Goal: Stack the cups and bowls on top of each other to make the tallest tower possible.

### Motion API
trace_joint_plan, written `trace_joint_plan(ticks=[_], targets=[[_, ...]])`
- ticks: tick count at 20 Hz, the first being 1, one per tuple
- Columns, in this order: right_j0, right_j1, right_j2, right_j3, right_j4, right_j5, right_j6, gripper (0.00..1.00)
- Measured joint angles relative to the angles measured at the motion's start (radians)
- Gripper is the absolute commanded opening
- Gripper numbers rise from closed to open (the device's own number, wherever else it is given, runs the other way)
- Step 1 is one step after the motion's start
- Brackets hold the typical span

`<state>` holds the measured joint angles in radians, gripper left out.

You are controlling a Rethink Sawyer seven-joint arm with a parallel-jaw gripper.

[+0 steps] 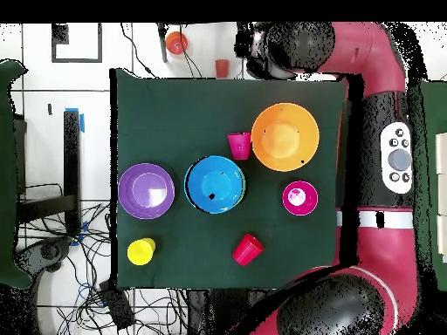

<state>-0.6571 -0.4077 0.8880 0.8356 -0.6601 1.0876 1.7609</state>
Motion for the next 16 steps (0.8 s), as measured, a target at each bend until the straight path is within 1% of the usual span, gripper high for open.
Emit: trace_joint_plan(ticks=[3,8,16], targets=[[-0.001,0.006,-0.015,0.027,0.000,-0.051,0.000,1.00],[0.000,0.012,-0.030,0.042,0.000,-0.094,0.000,1.00],[0.000,0.012,-0.036,0.042,0.000,-0.118,0.000,1.00]])
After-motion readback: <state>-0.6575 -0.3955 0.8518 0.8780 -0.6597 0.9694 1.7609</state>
